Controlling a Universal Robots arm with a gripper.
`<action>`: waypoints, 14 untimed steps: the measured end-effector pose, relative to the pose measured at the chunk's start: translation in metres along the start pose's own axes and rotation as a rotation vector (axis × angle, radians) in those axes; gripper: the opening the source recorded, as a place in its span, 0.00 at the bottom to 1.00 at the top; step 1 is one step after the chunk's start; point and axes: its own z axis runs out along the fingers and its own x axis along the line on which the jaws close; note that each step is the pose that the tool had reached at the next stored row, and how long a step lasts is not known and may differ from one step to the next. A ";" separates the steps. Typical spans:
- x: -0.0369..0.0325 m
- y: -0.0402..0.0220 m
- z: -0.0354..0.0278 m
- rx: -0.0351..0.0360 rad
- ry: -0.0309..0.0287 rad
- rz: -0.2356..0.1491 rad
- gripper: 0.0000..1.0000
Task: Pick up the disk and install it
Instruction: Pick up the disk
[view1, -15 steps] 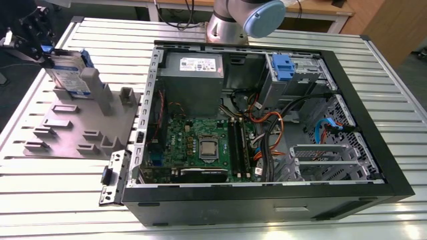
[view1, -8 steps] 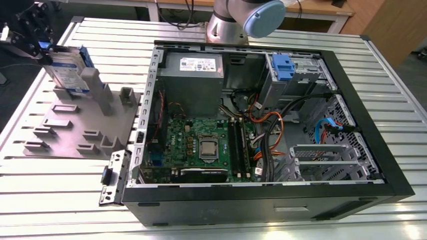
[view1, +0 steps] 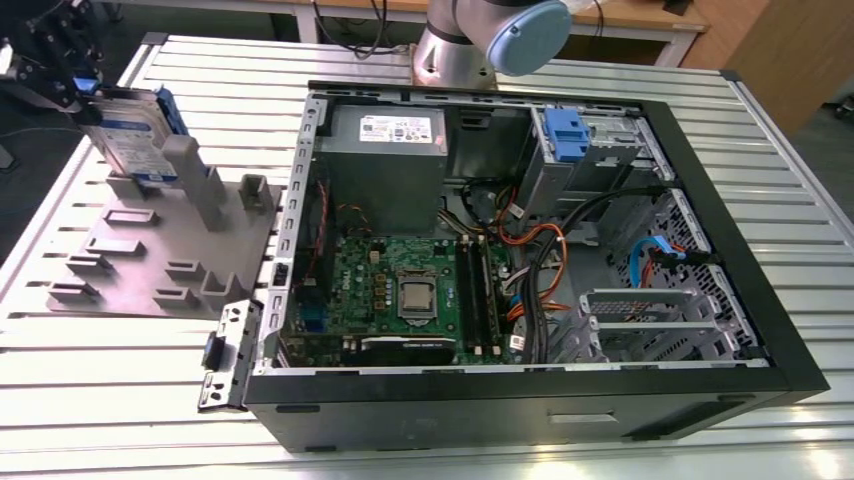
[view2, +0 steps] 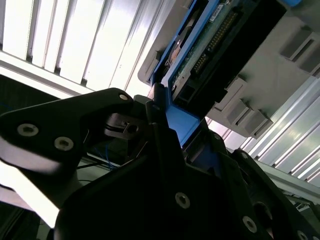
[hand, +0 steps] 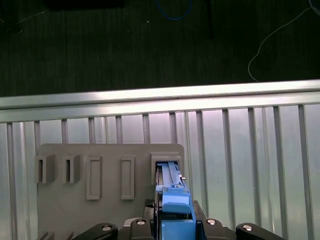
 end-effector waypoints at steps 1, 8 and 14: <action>0.0000 0.0000 -0.0002 0.0000 0.0000 0.000 0.36; -0.0001 0.0000 -0.0019 0.0001 0.0000 0.000 0.36; -0.0001 0.0000 -0.0029 0.0001 -0.0001 0.000 0.36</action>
